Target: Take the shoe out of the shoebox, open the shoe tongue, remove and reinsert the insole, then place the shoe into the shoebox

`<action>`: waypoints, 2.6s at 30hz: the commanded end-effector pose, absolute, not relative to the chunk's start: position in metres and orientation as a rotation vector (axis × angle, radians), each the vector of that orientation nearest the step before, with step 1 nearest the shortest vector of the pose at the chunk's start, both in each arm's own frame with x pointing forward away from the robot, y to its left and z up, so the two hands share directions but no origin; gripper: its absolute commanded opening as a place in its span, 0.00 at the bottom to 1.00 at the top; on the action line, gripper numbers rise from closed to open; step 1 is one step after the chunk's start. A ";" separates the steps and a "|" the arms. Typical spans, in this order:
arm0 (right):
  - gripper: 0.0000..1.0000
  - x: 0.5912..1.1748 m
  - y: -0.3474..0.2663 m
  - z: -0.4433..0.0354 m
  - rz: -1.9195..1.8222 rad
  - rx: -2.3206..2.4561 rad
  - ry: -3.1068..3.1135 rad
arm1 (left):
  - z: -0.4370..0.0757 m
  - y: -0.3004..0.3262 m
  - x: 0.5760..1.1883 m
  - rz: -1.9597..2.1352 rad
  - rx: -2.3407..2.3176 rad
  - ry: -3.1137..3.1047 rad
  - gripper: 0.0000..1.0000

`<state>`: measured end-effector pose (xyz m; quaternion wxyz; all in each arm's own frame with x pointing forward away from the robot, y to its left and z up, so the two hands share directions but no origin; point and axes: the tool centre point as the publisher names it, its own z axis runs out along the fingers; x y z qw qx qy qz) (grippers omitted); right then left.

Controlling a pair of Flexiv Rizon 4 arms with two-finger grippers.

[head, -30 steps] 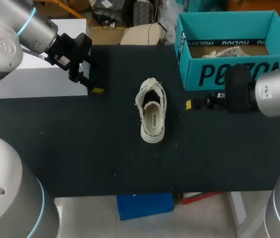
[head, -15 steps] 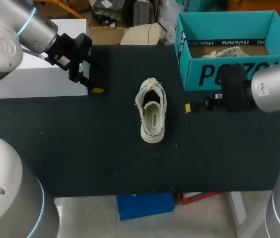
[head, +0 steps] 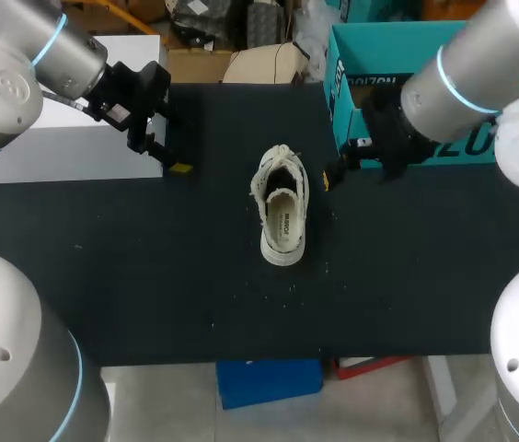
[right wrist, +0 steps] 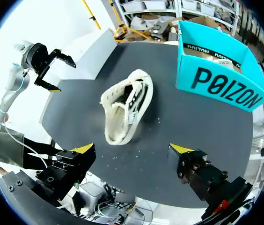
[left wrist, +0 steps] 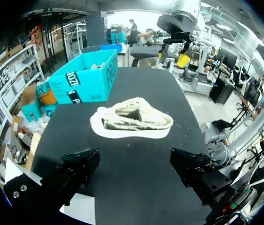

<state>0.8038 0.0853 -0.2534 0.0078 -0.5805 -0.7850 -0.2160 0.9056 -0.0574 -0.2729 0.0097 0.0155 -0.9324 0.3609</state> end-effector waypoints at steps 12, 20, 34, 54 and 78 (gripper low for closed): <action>1.00 0.835 0.127 -0.273 -0.342 -1.888 -2.458 | -0.274 -0.058 0.905 1.126 0.050 -2.915 1.00; 0.79 0.866 0.151 -0.296 -0.256 -1.944 -2.440 | -0.274 -0.058 0.905 1.126 0.050 -2.915 1.00; 0.48 0.889 0.153 -0.324 -0.105 -2.025 -2.406 | -0.274 -0.058 0.905 1.126 0.050 -2.915 1.00; 0.46 0.889 0.146 -0.362 -0.124 -2.053 -2.371 | -0.274 -0.058 0.905 1.126 0.050 -2.915 1.00; 0.44 0.895 0.138 -0.399 -0.064 -2.083 -2.348 | -0.274 -0.058 0.905 1.126 0.050 -2.915 1.00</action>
